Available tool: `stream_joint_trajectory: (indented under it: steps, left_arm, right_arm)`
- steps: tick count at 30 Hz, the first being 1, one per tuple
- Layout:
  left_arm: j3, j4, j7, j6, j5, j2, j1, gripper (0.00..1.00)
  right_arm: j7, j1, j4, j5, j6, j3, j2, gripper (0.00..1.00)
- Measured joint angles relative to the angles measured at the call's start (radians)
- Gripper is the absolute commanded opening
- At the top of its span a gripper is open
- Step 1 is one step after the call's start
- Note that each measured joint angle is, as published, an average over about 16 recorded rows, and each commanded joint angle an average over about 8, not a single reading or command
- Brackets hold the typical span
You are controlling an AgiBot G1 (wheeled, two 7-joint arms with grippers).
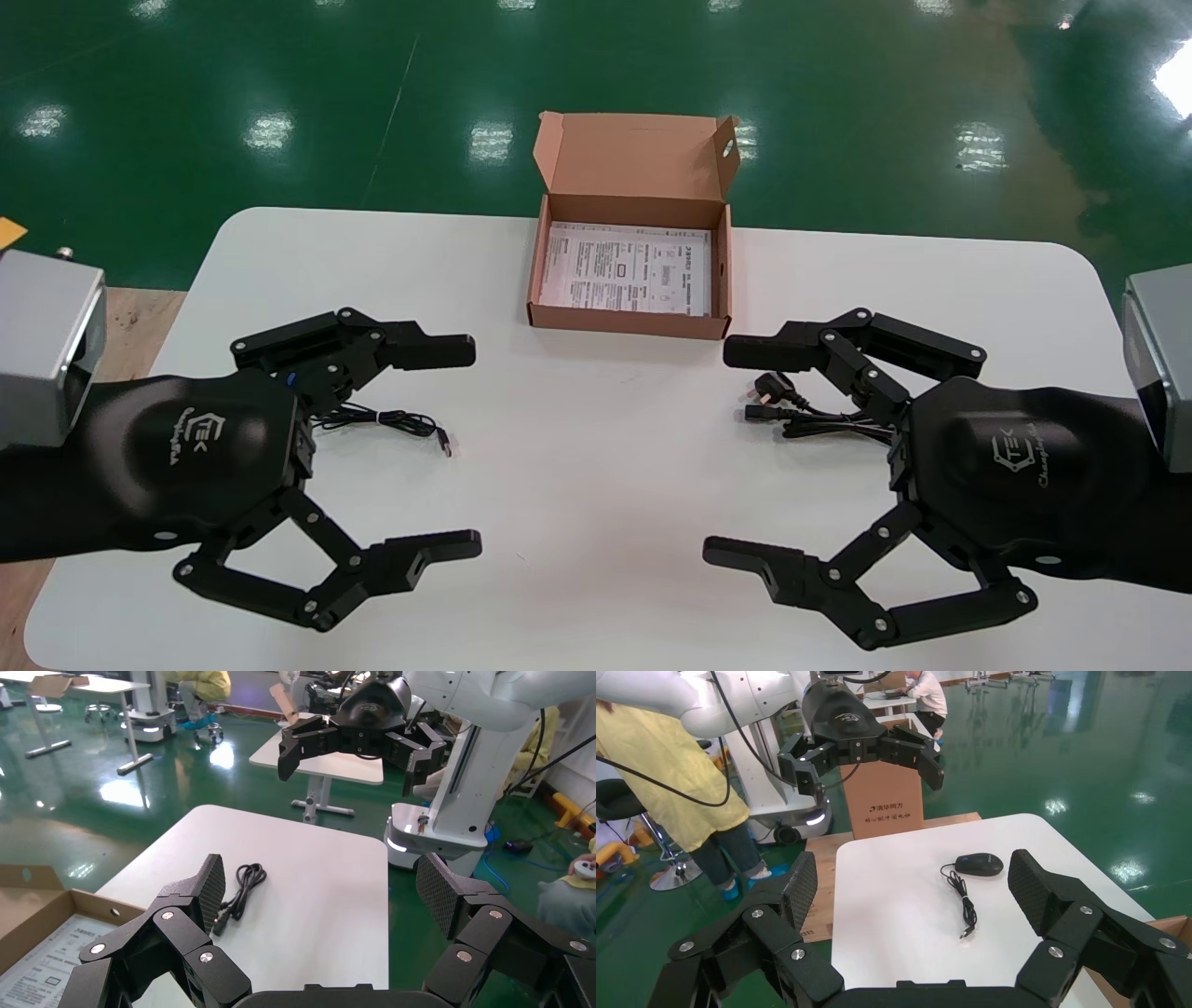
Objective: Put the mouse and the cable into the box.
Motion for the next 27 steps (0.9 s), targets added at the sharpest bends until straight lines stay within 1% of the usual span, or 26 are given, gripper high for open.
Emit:
stream_joint_trajectory:
  steps: [18, 23, 27]
  left_arm:
    - [0.004, -0.001, -0.001, 0.006, 0.008, -0.003, -0.004, 1.0]
    - [0.044, 0.003, -0.011, 0.033, 0.08, -0.013, -0.05, 1.0]
    - [0.104, 0.027, -0.01, 0.054, 0.192, -0.014, -0.123, 1.0]
  right_arm:
    - [-0.004, 0.002, 0.0, -0.003, 0.0, 0.001, 0.001, 1.0]
    - [-0.051, 0.018, -0.02, -0.043, -0.006, 0.0, 0.007, 1.0]
    - [-0.134, 0.053, -0.071, -0.115, -0.017, -0.009, 0.006, 1.0]
